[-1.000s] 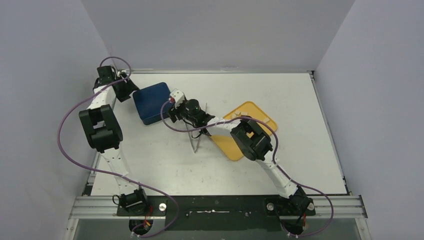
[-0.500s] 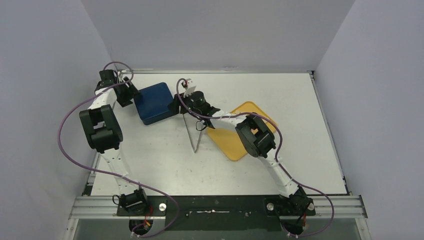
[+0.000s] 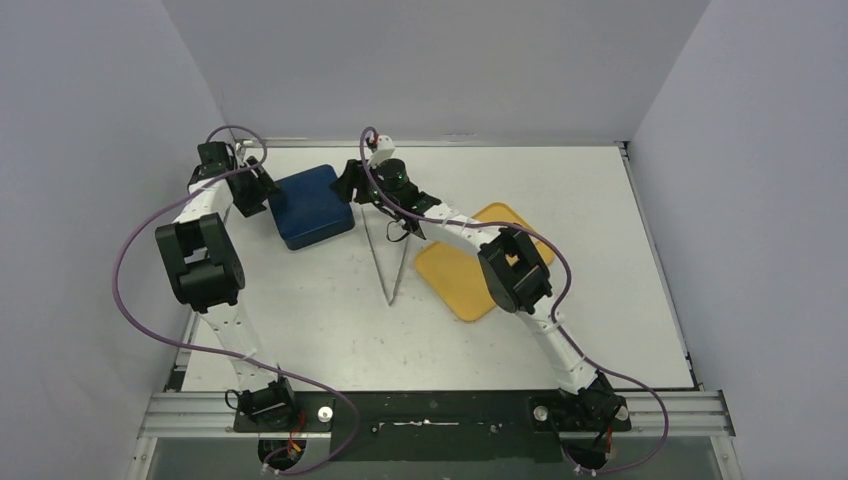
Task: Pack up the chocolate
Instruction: Close the box lid on the packing box.
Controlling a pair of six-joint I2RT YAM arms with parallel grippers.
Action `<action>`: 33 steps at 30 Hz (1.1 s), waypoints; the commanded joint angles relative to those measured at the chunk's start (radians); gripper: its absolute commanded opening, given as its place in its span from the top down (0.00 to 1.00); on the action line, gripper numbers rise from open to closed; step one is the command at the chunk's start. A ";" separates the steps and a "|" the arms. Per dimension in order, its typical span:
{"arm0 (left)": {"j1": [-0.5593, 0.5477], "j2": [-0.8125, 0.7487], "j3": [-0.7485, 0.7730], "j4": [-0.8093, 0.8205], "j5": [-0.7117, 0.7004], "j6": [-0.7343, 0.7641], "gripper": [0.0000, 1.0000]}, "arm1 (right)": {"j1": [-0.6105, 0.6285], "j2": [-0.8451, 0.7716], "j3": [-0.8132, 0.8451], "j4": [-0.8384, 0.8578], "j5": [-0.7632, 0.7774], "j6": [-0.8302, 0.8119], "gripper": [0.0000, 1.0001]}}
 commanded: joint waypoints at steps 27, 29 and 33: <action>-0.001 -0.091 -0.007 0.080 0.079 -0.024 0.62 | -0.015 0.107 0.084 0.109 -0.133 0.072 0.59; -0.001 -0.094 -0.001 0.074 0.073 -0.023 0.62 | -0.016 0.098 0.076 0.125 -0.134 0.068 0.60; -0.001 -0.094 0.009 0.065 0.054 -0.012 0.62 | -0.016 0.100 0.082 0.134 -0.132 0.057 0.60</action>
